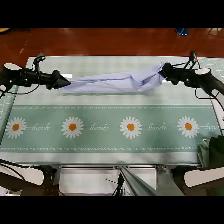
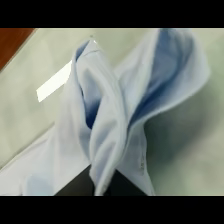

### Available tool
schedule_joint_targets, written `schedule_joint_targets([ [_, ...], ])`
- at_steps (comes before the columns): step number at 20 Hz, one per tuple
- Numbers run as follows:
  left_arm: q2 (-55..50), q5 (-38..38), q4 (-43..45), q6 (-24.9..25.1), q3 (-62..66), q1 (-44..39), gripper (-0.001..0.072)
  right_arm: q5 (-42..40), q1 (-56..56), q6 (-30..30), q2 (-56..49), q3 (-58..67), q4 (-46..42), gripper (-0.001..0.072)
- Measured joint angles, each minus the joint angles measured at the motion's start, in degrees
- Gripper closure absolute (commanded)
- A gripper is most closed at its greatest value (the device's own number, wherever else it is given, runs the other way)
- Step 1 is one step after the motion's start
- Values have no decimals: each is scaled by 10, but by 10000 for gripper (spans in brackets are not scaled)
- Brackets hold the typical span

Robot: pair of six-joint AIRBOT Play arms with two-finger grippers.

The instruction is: Fold the shirts.

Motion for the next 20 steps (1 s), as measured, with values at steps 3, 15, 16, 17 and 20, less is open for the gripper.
schedule_joint_targets([
  [3, 0, -38, -41, 0, 0, -9, 690, 33, 5, -7, 63, 0, -62, 692],
  [15, 5, -6, -145, -11, 0, -194, 692, 217, 8, 73, 340, -1, -249, 693],
  [16, 9, -2, -146, -11, 0, -211, 692, 232, 8, 82, 358, -1, -262, 692],
  [17, 13, 3, -146, -13, 0, -225, 692, 247, 8, 91, 374, -1, -276, 692],
  [20, 28, 31, -149, -22, 0, -273, 692, 286, 8, 109, 407, -1, -302, 693],
])
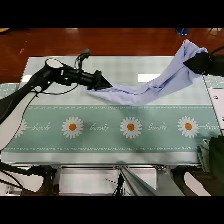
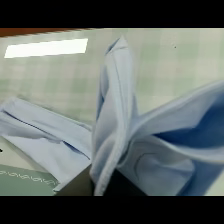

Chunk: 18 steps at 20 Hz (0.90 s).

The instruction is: Fold the shirts.

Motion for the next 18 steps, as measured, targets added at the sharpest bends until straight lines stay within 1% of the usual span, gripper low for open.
schedule_joint_targets([
  [3, 4, 29, 0, -14, 0, -59, 691, 35, 0, 13, 28, 0, -13, 693],
  [10, -7, 142, -1, -59, 0, -209, 691, 100, 0, 41, 108, 0, -41, 693],
  [15, -44, 172, -30, -74, 0, -295, 691, 121, 0, 54, 143, 0, -62, 693],
  [18, -56, 183, -40, -75, 0, -309, 692, 127, 0, 57, 149, 0, -67, 692],
])
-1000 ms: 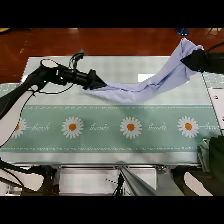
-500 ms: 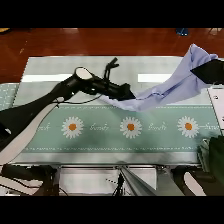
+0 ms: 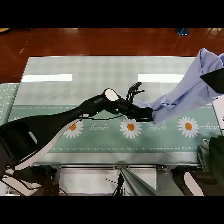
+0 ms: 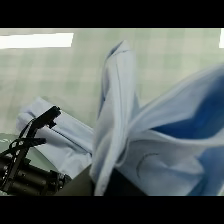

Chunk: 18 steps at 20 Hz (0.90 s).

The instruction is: Fold the shirts.

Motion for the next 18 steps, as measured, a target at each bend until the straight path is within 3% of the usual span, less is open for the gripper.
schedule_joint_targets([
  [4, 31, 3, 25, 0, 0, 58, 693, 2, 0, 0, 3, 0, -3, 693],
  [9, 139, -30, 87, -2, 0, 224, 692, -1, 31, -1, -27, -1, -8, 693],
  [18, 329, -120, 110, -3, 0, 497, 691, -190, 278, 57, -268, -1, -49, 691],
])
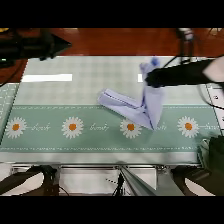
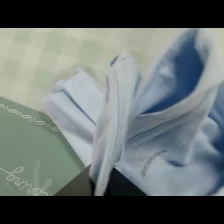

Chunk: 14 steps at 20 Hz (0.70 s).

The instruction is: Fold the shirts.

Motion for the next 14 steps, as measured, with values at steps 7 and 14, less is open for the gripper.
schedule_joint_targets([
  [7, 80, -67, 0, 1, 0, 56, 691, -193, 130, 38, -200, 0, 89, 235],
  [14, 92, -84, 69, 9, 0, 66, 689, -47, -11, 44, -97, 0, -50, 233],
])
